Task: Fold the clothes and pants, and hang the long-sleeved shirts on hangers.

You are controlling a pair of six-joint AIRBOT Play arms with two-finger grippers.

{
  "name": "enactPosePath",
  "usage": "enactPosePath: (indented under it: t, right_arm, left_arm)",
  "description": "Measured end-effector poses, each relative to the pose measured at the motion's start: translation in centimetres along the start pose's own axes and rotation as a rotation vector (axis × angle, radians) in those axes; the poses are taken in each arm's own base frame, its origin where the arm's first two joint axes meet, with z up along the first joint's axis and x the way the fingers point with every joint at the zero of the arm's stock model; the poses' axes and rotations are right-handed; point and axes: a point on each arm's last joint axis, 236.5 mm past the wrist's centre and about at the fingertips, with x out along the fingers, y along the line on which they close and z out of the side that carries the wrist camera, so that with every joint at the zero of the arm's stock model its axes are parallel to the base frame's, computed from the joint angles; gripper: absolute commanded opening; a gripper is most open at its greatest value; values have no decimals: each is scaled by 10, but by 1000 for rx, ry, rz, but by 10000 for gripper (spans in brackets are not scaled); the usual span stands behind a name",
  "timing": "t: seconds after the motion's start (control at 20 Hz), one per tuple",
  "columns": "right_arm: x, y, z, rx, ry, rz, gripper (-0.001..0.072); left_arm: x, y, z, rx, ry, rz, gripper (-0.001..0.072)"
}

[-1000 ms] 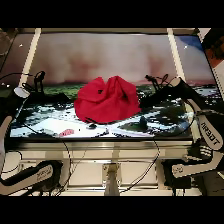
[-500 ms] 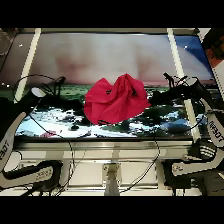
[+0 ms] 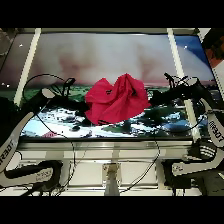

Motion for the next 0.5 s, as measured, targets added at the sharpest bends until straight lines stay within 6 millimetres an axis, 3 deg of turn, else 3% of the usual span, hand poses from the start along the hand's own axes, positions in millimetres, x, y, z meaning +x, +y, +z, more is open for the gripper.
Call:
enactPosePath:
  t: [0.15, 0.3, 0.35, 0.45, 0.5]
  right_arm:
    - [0, 2, -1, 3, 5, 8, 14]
    - [0, 5, -2, 7, 9, 22, 14]
    - [0, 6, -2, 8, 8, 26, 14]
    - [0, 7, -2, 10, 7, 30, 14]
    - [0, 8, -2, 10, 7, 32, 14]
  left_arm:
    - [3, 5, 4, -41, -19, 17, 529]
    - [9, 8, 4, -67, -18, 25, 443]
    - [12, 7, 3, -70, -11, 24, 346]
    - [15, 5, 1, -70, -4, 22, 65]
    - [17, 5, 1, -70, -1, 22, 5]
